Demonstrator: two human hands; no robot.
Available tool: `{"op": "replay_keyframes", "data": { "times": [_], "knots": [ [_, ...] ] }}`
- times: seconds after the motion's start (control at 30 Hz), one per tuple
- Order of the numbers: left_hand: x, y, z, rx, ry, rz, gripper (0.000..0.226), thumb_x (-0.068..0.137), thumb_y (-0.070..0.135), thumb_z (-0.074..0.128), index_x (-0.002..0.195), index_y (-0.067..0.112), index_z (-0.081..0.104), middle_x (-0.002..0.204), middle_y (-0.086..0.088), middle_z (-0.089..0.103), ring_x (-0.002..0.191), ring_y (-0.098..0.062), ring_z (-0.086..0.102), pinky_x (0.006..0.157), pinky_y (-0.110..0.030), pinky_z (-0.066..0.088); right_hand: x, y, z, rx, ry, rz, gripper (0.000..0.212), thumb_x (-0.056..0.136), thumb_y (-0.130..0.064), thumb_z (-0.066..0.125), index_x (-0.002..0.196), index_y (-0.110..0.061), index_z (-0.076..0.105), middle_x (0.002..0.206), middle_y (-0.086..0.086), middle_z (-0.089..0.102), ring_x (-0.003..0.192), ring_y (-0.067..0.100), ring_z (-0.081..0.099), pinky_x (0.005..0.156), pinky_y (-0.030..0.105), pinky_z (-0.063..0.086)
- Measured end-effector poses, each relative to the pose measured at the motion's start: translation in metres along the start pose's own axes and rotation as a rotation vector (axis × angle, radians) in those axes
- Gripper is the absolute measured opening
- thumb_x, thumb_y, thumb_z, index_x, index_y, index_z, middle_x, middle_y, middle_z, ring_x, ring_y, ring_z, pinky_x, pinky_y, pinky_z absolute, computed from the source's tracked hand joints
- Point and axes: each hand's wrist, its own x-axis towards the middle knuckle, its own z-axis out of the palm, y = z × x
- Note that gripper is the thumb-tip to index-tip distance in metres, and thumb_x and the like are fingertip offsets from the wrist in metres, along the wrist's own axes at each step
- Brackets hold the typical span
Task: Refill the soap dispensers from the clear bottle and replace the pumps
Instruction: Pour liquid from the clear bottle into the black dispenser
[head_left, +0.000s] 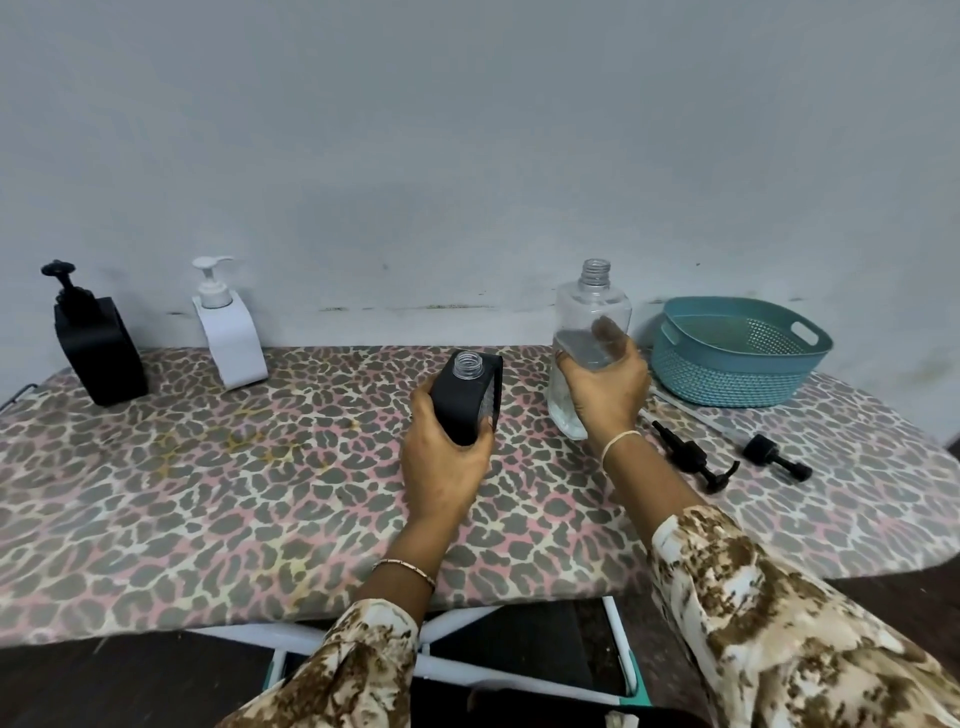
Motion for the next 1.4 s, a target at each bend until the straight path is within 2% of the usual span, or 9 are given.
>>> {"op": "replay_keyframes", "data": {
  "times": [0.23, 0.3, 0.37, 0.43, 0.53, 0.7, 0.83, 1.0, 1.4],
  "knots": [
    [-0.001, -0.002, 0.000, 0.026, -0.005, -0.007, 0.064, 0.075, 0.025, 0.078, 0.126, 0.018, 0.041, 0.111, -0.003, 0.063, 0.094, -0.019, 0.063, 0.076, -0.031, 0.056, -0.019, -0.013, -0.022, -0.214, -0.068, -0.202, 0.066, 0.072, -0.017, 0.082, 0.131, -0.022, 0.055, 0.100, -0.009, 0.057, 0.086, 0.009, 0.056, 0.057, 0.000, 0.038],
    [-0.001, -0.002, 0.000, 0.037, -0.006, -0.020, 0.060, 0.075, 0.025, 0.078, 0.122, 0.018, 0.041, 0.109, -0.003, 0.064, 0.094, -0.022, 0.064, 0.075, -0.032, 0.056, -0.023, -0.014, -0.027, -0.298, -0.095, -0.293, 0.070, 0.073, -0.015, 0.081, 0.136, -0.023, 0.051, 0.103, -0.003, 0.062, 0.088, 0.013, 0.057, 0.066, 0.008, 0.042],
    [-0.002, -0.002, 0.000, 0.044, -0.008, -0.026, 0.059, 0.075, 0.026, 0.078, 0.120, 0.017, 0.041, 0.109, -0.004, 0.064, 0.094, -0.023, 0.065, 0.076, -0.033, 0.056, -0.027, -0.014, -0.031, -0.405, -0.113, -0.357, 0.076, 0.074, -0.014, 0.079, 0.140, -0.030, 0.045, 0.106, 0.002, 0.067, 0.083, 0.012, 0.056, 0.061, 0.010, 0.039],
    [-0.002, -0.003, 0.000, 0.041, -0.013, -0.027, 0.059, 0.074, 0.025, 0.078, 0.119, 0.017, 0.040, 0.110, -0.005, 0.065, 0.095, -0.023, 0.065, 0.077, -0.034, 0.056, -0.030, -0.016, -0.033, -0.495, -0.139, -0.413, 0.082, 0.075, -0.012, 0.076, 0.143, -0.038, 0.038, 0.099, 0.000, 0.067, 0.076, 0.012, 0.055, 0.054, 0.010, 0.038],
    [-0.002, -0.003, 0.000, 0.028, -0.028, -0.040, 0.058, 0.074, 0.023, 0.078, 0.117, 0.016, 0.040, 0.110, -0.005, 0.065, 0.094, -0.023, 0.065, 0.076, -0.031, 0.055, -0.037, -0.019, -0.037, -0.619, -0.171, -0.493, 0.086, 0.075, -0.008, 0.074, 0.144, -0.040, 0.035, 0.084, -0.006, 0.056, 0.067, 0.013, 0.052, 0.052, 0.025, 0.044],
    [-0.002, -0.003, 0.000, 0.026, -0.042, -0.050, 0.057, 0.075, 0.023, 0.078, 0.116, 0.017, 0.038, 0.108, -0.003, 0.065, 0.092, -0.021, 0.065, 0.074, -0.025, 0.052, -0.046, -0.023, -0.040, -0.829, -0.235, -0.572, 0.092, 0.073, -0.001, 0.072, 0.147, -0.036, 0.030, 0.103, 0.002, 0.062, 0.070, 0.014, 0.046, 0.063, 0.027, 0.038],
    [-0.002, -0.004, 0.001, 0.035, -0.042, -0.045, 0.061, 0.076, 0.023, 0.078, 0.121, 0.016, 0.038, 0.111, -0.005, 0.065, 0.096, -0.021, 0.065, 0.077, -0.026, 0.054, -0.049, -0.024, -0.041, -0.906, -0.277, -0.632, 0.094, 0.069, 0.000, 0.074, 0.148, -0.032, 0.032, 0.121, 0.008, 0.062, 0.072, 0.021, 0.054, 0.062, 0.033, 0.046],
    [-0.001, -0.006, 0.002, 0.044, -0.047, -0.058, 0.067, 0.077, 0.025, 0.078, 0.128, 0.013, 0.037, 0.113, -0.004, 0.065, 0.099, -0.021, 0.065, 0.084, -0.036, 0.057, -0.051, -0.029, -0.039, -0.998, -0.258, -0.703, 0.095, 0.065, 0.004, 0.073, 0.147, -0.027, 0.034, 0.127, 0.009, 0.060, 0.071, 0.024, 0.058, 0.056, 0.028, 0.035],
    [-0.001, -0.006, 0.002, 0.054, -0.052, -0.056, 0.066, 0.078, 0.026, 0.078, 0.127, 0.014, 0.036, 0.112, -0.002, 0.065, 0.099, -0.021, 0.065, 0.085, -0.037, 0.057, -0.053, -0.034, -0.038, -1.045, -0.208, -0.823, 0.095, 0.047, 0.011, 0.076, 0.136, -0.015, 0.053, 0.115, 0.014, 0.068, 0.084, 0.032, 0.068, 0.060, 0.031, 0.051]
  ]
}}
